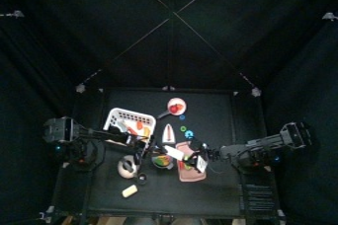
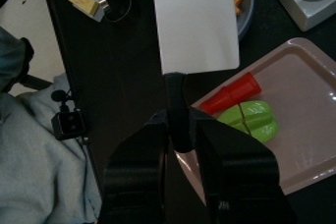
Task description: Grab cleaver with other han
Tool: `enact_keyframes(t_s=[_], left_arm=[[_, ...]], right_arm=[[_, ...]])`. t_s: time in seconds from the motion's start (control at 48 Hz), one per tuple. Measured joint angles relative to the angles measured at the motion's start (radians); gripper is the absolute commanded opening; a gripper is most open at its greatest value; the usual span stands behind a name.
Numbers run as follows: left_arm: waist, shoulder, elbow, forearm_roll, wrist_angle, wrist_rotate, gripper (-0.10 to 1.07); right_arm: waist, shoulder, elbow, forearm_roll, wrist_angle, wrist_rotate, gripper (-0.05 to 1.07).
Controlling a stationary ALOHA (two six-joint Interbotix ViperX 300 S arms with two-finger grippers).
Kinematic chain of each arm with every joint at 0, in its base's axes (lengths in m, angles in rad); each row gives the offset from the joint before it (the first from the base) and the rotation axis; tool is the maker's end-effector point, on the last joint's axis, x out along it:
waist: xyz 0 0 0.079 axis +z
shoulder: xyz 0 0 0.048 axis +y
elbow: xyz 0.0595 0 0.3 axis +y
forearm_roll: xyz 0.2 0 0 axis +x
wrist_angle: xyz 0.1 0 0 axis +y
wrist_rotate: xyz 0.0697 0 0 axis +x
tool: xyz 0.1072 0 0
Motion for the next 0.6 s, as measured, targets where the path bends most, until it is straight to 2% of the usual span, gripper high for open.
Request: enact_keyframes(t_s=[0.333, 0.604], left_arm=[[0.002, 0.012, -0.003, 0.002, 0.000, 0.002, 0.53], [0.000, 0.012, -0.005, 0.002, 0.000, 0.000, 0.53]], right_arm=[[0.006, 0.002, 0.000, -0.005, -0.003, 0.000, 0.38], [0.006, 0.000, 0.002, -0.011, -0.003, 0.002, 0.48]])
